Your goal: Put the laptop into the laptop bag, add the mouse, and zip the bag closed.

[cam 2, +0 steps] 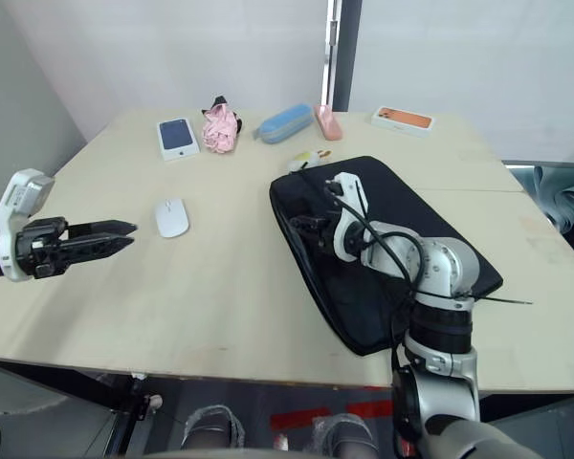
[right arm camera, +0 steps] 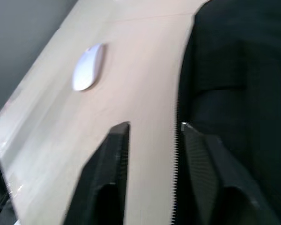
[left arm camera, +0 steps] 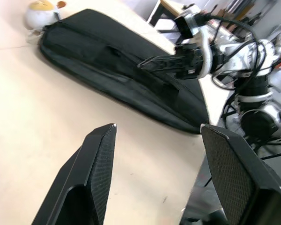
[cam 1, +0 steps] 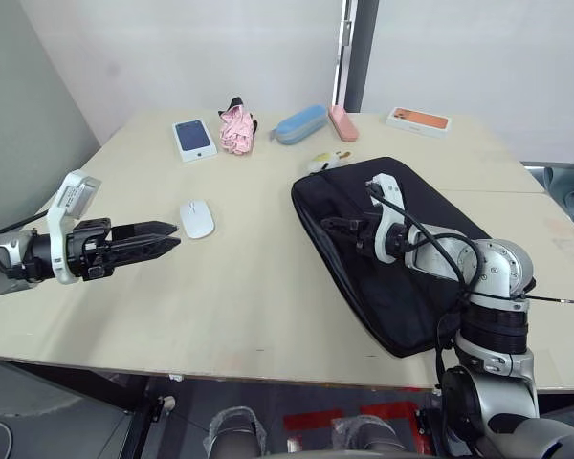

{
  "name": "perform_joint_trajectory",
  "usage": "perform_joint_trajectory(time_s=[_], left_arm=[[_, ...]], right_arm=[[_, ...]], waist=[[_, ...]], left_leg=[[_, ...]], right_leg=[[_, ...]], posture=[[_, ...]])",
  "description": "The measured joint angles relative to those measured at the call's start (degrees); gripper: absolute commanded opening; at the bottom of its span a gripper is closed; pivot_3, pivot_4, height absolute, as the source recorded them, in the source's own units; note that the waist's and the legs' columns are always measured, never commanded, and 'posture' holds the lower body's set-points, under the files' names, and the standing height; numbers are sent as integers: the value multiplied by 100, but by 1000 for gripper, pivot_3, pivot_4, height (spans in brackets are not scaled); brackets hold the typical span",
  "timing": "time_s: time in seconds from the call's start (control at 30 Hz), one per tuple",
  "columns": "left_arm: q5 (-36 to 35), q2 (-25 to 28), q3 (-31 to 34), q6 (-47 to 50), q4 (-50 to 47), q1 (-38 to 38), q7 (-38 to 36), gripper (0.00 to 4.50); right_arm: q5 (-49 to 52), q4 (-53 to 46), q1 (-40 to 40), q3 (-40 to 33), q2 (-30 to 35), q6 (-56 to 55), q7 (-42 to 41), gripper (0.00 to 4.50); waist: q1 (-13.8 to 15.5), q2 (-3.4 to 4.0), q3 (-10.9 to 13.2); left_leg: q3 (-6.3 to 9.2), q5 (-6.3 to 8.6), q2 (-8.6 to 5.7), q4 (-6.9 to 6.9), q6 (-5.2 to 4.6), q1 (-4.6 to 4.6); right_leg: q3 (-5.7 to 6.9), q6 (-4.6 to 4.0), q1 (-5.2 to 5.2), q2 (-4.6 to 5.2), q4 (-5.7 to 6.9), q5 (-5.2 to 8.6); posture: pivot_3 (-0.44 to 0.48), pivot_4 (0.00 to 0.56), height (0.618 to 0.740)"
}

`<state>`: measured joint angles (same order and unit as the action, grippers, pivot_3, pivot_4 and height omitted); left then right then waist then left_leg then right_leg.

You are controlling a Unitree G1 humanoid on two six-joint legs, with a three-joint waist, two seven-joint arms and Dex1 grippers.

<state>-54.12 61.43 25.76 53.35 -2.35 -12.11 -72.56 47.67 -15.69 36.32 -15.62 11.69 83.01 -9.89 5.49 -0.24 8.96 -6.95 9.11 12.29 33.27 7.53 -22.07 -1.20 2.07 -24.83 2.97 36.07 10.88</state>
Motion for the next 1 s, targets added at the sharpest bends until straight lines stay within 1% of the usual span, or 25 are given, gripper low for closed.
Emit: perform_joint_trajectory(time_s=[0.1,0.13,0.17,0.2,0.23,0.27,0.3,0.37,0.4,0.43,0.5,0.6,0.7,0.8,0.87,0.93,1.0], left_arm=[[319,58,92,-319,172,180,-18,3004],[373,87,131,-383,215,243,-75,3004],[459,164,194,-449,289,346,-141,3004],[538,233,264,-524,358,409,-215,3004],[615,332,360,-614,434,519,-314,3004],[719,407,487,-687,560,611,-387,3004],[803,462,552,-813,633,647,-446,3004],[1031,576,671,-1052,808,818,-570,3004],[1185,658,753,-1193,948,989,-614,3004],[1335,705,844,-1255,1180,1123,-616,3004],[1581,733,925,-1356,1513,1295,-600,3538],[1840,735,965,-1456,1785,1418,-542,4473],[2041,729,986,-1562,1840,1612,-462,4473],[2043,555,986,-1519,1690,1499,-204,4473],[1920,222,964,-1235,1495,1111,234,4473],[1856,8,882,-1026,1345,841,634,4473],[1846,-296,727,-882,1108,571,1108,4473]], right_arm=[[367,-5,80,-184,530,83,-499,3992],[566,-21,107,-239,851,102,-790,4347],[760,-59,133,-346,1259,103,-1106,4447],[883,-127,77,-425,1765,-12,-1531,4447],[929,-277,-129,-458,2466,-197,-2063,4447],[917,-349,-351,-554,2990,-393,-2500,4447],[829,-455,-667,-585,3470,-749,-2996,4447],[499,-587,-1503,-599,4223,-1494,-3935,4447],[174,-584,-2227,-657,4700,-2026,-4495,4447],[-108,-442,-2678,-727,4945,-2350,-4844,4447],[-470,-163,-3259,-1047,5172,-2972,-5405,4500],[-778,122,-3667,-1576,5300,-3623,-5883,4500],[-889,314,-3854,-1967,5301,-3918,-6093,4500],[-878,337,-3857,-2040,5290,-4032,-6125,4500],[-854,302,-3761,-1960,5245,-4062,-6116,4500],[-747,152,-3604,-1833,5200,-4065,-6102,4500],[-545,-52,-3323,-1640,5084,-4062,-6091,4500]], waist=[[12,0,0],[19,0,0],[29,0,0],[49,-1,0],[88,-1,0],[104,-7,-5],[116,-9,-11],[119,-11,-15],[123,-11,-15],[113,-11,-15],[51,-11,-15],[-10,-16,-19],[-22,-18,-22],[-5,-16,-31],[18,-15,-38],[24,-13,-39],[16,-10,-45]], left_leg=[[-1,0,-1,1,-1,2],[0,0,-1,2,-1,0],[0,0,-1,1,-1,2],[0,1,-1,0,-3,0],[0,1,-1,-9,-3,-1],[-1,2,0,-22,-4,11],[-1,3,3,-27,-7,13],[-1,16,4,-33,-28,13],[-4,22,5,-33,-40,9],[-9,24,4,-33,-45,10],[-18,23,3,-24,-55,10],[-20,24,6,-5,-62,14],[-22,23,7,8,-70,18],[-22,22,5,14,-77,23],[-22,21,6,25,-81,19],[-20,20,6,33,-83,17],[-20,20,5,43,-85,16]], right_leg=[[-2,-14,1,0,1,8],[-2,-16,0,0,1,9],[-2,-17,3,0,-3,10],[-1,-17,3,0,-6,10],[1,-17,4,1,-19,11],[0,-14,15,-1,-30,11],[3,-14,17,-2,-32,13],[4,-27,20,-4,-38,23],[3,-27,16,-2,-45,24],[0,-27,20,-2,-50,24],[-9,-27,14,1,-46,25],[-11,-33,16,1,-32,22],[-14,-36,20,2,-25,20],[-11,-38,23,7,-20,19],[-4,-39,25,14,-9,19],[-4,-40,24,14,1,20],[-5,-40,25,15,9,19]], posture=[[0,150,740],[0,150,740],[0,150,740],[0,150,740],[0,150,740],[0,150,740],[0,150,740],[0,150,740],[0,150,740],[0,150,740],[0,150,740],[0,150,740],[0,150,740],[0,150,740],[0,150,740],[0,150,740],[0,150,740]])
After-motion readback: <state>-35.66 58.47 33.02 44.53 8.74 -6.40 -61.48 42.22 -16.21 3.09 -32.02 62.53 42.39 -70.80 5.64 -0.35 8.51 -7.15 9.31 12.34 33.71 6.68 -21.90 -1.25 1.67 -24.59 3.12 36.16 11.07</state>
